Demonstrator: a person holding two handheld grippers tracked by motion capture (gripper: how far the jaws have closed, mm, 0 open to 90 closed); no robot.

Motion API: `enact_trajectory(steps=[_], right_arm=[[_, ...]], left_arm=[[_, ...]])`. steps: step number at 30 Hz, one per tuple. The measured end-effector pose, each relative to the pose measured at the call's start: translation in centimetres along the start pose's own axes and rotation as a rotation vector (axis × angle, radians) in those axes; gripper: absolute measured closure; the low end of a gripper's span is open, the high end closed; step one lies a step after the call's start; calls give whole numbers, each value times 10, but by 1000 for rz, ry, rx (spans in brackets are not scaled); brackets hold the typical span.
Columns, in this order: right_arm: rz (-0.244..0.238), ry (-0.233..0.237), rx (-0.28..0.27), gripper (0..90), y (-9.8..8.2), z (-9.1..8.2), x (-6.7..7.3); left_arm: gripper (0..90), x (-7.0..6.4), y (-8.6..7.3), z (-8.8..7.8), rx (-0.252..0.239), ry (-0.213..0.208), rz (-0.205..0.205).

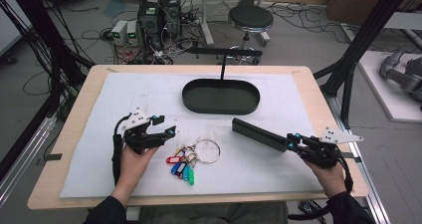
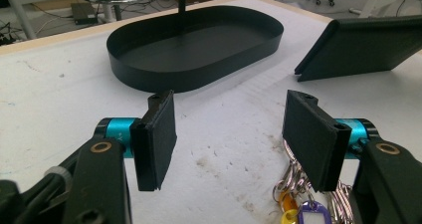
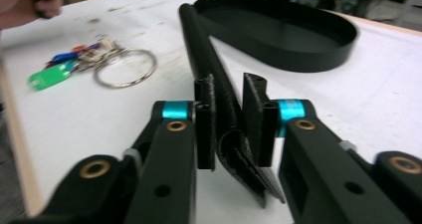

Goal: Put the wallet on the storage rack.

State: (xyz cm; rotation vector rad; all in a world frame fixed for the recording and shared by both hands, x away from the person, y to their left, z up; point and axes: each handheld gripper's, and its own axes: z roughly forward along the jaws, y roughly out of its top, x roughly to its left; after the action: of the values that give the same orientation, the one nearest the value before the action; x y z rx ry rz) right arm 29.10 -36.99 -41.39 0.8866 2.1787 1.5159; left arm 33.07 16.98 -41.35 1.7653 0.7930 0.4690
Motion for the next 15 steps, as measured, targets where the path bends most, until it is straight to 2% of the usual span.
enact_trajectory(steps=[1,2,4,5,8,10,11,12,13,15], right_arm=[[0,0,0,725,0,0,0],[-4,-28,-5,685,0,0,-1],[13,-42,-4,623,1,1,-3],[13,-42,-4,623,1,1,-3],[56,-57,-8,520,0,2,-8],[64,-59,-7,498,0,2,-9],[60,-76,-8,493,1,2,-8],[10,-104,-12,524,2,1,-5],[10,-104,-12,524,2,1,-5],[-21,-140,-7,531,4,2,-1]], left_arm=[[379,0,0,0,1,0,3],[379,0,0,0,4,0,4],[379,0,-1,0,7,7,2],[379,0,-1,0,7,7,2],[380,0,-1,0,12,13,-2],[379,0,-2,0,15,15,-4],[379,0,-2,1,15,13,-3],[379,0,-2,1,17,16,-1],[379,0,-2,1,17,16,-1],[379,0,-2,1,19,13,1]])
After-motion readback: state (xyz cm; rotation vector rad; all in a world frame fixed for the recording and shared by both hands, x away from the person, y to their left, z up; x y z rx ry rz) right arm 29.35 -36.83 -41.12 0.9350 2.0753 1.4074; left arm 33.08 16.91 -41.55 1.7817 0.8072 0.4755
